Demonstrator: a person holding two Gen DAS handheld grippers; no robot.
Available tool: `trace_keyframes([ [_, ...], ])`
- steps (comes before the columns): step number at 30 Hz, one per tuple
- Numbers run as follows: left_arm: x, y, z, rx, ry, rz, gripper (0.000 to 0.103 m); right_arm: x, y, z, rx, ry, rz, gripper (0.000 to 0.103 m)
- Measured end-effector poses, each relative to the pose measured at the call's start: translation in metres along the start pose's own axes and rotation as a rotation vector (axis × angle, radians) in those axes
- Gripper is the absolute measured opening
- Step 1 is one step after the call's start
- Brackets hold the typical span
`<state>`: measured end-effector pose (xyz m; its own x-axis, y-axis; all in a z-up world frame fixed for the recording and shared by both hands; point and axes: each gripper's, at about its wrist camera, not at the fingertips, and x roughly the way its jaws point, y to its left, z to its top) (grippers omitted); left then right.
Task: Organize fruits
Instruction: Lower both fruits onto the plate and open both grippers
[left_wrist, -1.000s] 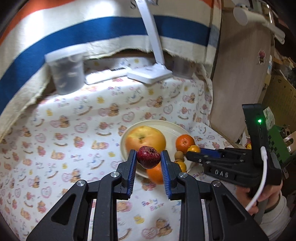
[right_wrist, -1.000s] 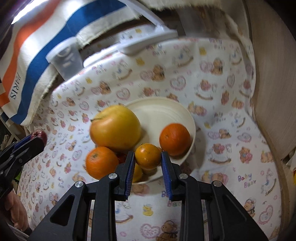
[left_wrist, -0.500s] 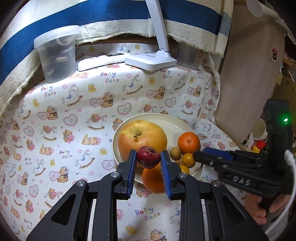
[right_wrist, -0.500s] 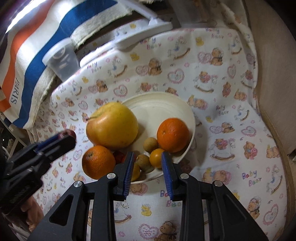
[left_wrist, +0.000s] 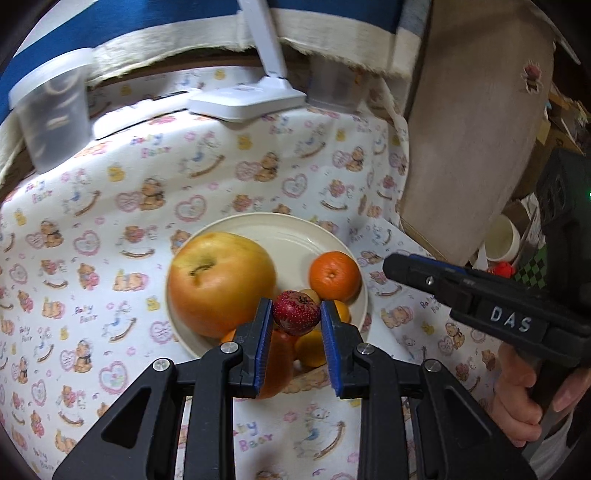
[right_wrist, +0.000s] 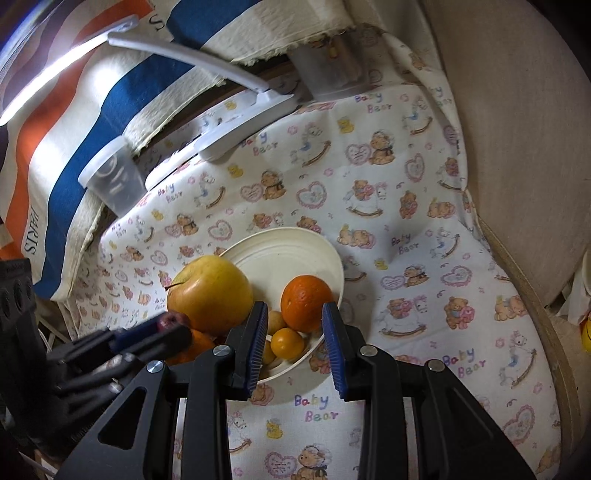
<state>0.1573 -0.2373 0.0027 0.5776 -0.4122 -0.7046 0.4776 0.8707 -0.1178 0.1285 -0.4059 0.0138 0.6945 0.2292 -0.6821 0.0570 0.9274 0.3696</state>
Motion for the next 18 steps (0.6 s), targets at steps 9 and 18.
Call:
trace_keyframes([
  [9, 0.026, -0.005, 0.003, -0.032, 0.047, -0.016, 0.025, 0.017, -0.009, -0.002, 0.02, 0.074, -0.038, 0.035],
  [18, 0.032, -0.008, 0.0, -0.019, 0.049, -0.013, 0.025, 0.013, -0.01, -0.001, 0.021, 0.063, -0.036, 0.035],
])
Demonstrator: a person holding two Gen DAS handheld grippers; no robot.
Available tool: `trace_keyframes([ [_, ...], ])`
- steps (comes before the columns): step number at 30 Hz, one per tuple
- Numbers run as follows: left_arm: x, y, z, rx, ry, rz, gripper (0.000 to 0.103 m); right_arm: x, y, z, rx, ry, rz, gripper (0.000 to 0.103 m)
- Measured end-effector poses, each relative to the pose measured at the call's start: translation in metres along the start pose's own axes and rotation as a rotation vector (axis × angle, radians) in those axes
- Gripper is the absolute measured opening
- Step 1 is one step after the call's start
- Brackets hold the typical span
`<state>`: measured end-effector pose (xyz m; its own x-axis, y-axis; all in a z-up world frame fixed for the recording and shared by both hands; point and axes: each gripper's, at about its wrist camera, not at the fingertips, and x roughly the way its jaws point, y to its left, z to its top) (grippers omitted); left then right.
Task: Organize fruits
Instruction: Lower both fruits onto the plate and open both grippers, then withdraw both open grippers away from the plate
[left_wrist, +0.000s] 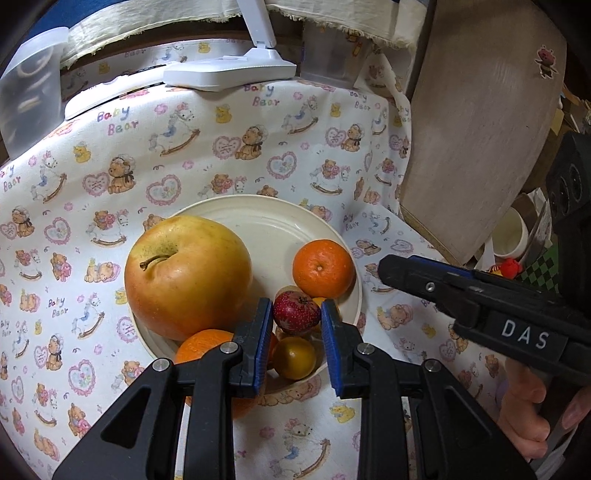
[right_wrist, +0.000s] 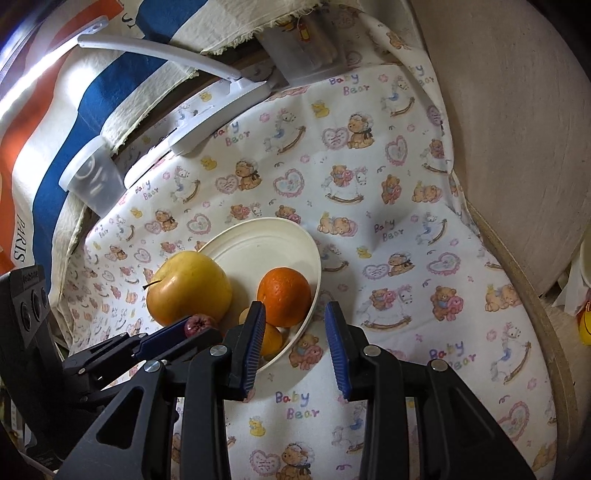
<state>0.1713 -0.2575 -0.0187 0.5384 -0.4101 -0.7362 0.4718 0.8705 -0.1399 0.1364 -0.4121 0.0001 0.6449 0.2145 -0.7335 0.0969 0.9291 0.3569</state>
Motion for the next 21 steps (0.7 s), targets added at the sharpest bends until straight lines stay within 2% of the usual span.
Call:
trace_keyframes([
  [8, -0.001, -0.002, -0.003, 0.011, -0.002, 0.001, 0.026, 0.0, 0.0, 0.0, 0.006, 0.0, 0.002, 0.035],
  [13, -0.009, -0.002, -0.005, 0.005, -0.021, -0.003, 0.037, -0.001, -0.003, 0.001, 0.014, -0.006, 0.002, 0.035],
  [21, -0.042, 0.002, -0.009, 0.019, -0.132, 0.068, 0.047, -0.011, 0.005, -0.001, -0.015, -0.05, 0.012, 0.035],
])
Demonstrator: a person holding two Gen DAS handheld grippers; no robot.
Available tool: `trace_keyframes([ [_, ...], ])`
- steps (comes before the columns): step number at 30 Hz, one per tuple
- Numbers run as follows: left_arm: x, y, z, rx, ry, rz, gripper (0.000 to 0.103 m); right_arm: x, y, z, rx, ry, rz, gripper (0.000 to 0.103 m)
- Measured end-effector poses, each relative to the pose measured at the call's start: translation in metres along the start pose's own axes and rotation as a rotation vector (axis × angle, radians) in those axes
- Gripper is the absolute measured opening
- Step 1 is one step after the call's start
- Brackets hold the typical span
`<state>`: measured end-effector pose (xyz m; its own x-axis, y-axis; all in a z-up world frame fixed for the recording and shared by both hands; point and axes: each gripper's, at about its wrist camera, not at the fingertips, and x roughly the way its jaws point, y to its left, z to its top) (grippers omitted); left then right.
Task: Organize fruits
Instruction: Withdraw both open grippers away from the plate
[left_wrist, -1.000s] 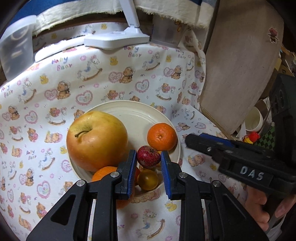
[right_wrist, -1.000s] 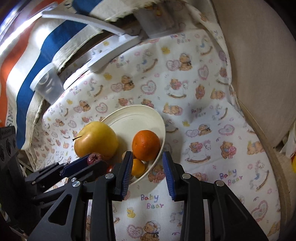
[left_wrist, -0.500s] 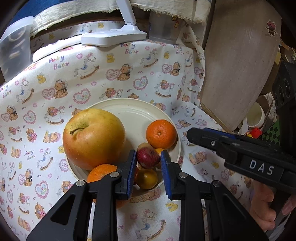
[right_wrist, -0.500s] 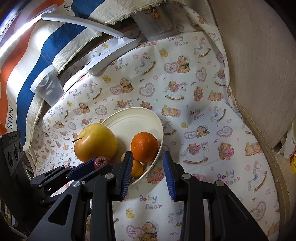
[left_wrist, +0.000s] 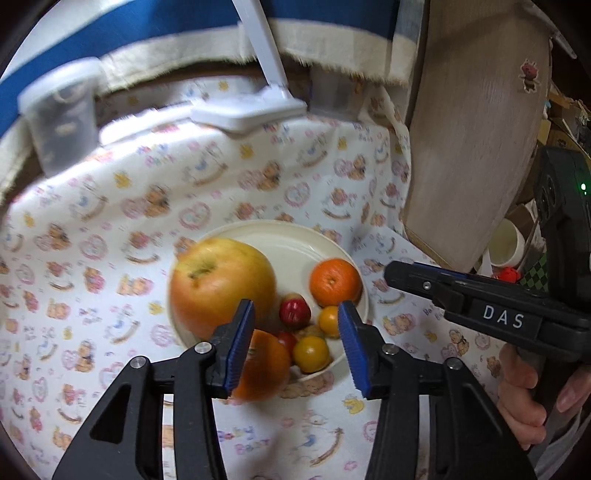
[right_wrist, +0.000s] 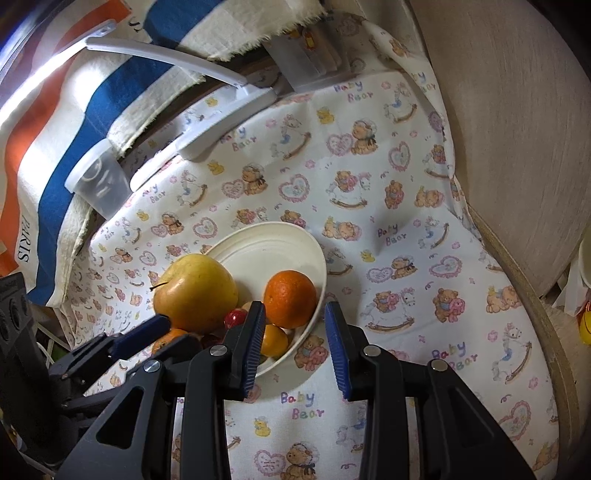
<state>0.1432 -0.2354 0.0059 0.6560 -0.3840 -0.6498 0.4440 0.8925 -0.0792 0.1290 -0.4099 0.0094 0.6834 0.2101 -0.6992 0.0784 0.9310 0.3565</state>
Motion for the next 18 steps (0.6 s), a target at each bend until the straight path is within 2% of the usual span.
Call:
trace_keyframes([
  [5, -0.028, 0.008, -0.002, 0.02, -0.1, 0.066, 0.054, -0.013, 0.017, -0.005, -0.04, -0.027, 0.057, 0.035],
  [8, -0.047, 0.016, -0.006, 0.017, -0.155, 0.095, 0.062, -0.023, 0.031, -0.01, -0.093, -0.081, 0.051, 0.035],
  [11, -0.066, 0.025, -0.01, 0.017, -0.221, 0.134, 0.071, -0.032, 0.044, -0.016, -0.143, -0.135, 0.05, 0.045],
  [15, -0.085, 0.037, -0.016, -0.004, -0.291, 0.162, 0.088, -0.04, 0.056, -0.022, -0.2, -0.201, 0.038, 0.048],
  [18, -0.095, 0.046, -0.021, -0.032, -0.325, 0.164, 0.096, -0.045, 0.06, -0.026, -0.207, -0.246, 0.036, 0.061],
])
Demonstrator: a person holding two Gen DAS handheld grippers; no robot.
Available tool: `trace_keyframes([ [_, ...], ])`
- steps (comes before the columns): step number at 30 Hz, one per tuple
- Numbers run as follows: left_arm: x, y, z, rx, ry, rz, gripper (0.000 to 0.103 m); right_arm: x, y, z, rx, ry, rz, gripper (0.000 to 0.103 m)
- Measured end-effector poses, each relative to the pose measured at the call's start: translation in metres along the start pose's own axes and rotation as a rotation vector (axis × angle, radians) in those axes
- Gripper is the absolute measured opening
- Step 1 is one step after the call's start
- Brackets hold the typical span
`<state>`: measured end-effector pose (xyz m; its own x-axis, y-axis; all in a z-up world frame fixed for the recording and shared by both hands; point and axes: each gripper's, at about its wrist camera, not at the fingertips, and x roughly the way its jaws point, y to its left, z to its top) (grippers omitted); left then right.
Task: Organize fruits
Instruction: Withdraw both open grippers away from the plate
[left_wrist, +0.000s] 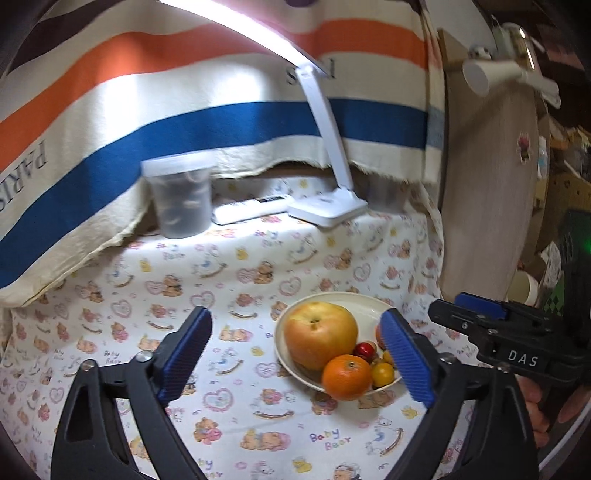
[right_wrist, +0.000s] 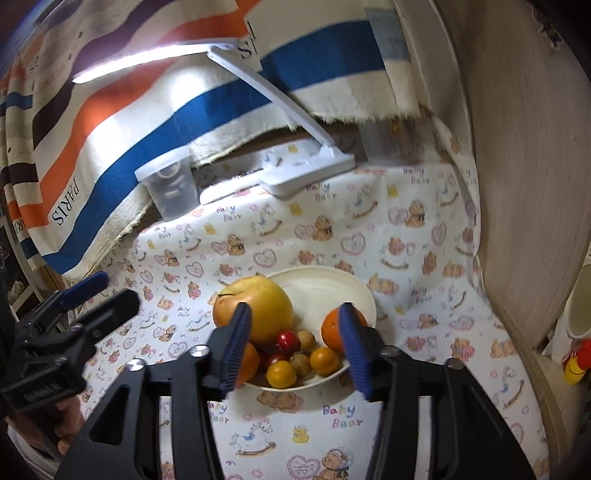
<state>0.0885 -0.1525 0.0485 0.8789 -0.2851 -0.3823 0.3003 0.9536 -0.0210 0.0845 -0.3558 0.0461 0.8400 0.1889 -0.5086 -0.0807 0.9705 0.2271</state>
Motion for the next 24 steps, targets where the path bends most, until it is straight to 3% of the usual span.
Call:
trace_keyframes([
  [3, -0.009, 0.01, -0.003, -0.014, -0.037, 0.019, 0.1, -0.005, 0.001, 0.0, 0.001, -0.037, -0.001, 0.073],
  [6, -0.015, 0.017, -0.007, -0.008, -0.054, 0.023, 0.102, -0.009, 0.002, 0.0, 0.003, -0.089, -0.025, 0.091],
  [9, -0.019, 0.025, -0.012, -0.021, -0.066, 0.026, 0.102, -0.013, 0.001, -0.001, 0.007, -0.122, -0.042, 0.094],
  [11, -0.021, 0.03, -0.016, -0.032, -0.076, 0.033, 0.102, -0.013, 0.001, -0.001, 0.006, -0.127, -0.036, 0.103],
  [24, -0.016, 0.06, -0.041, -0.086, -0.065, 0.062, 0.102, -0.004, 0.024, -0.018, -0.115, -0.157, -0.086, 0.103],
])
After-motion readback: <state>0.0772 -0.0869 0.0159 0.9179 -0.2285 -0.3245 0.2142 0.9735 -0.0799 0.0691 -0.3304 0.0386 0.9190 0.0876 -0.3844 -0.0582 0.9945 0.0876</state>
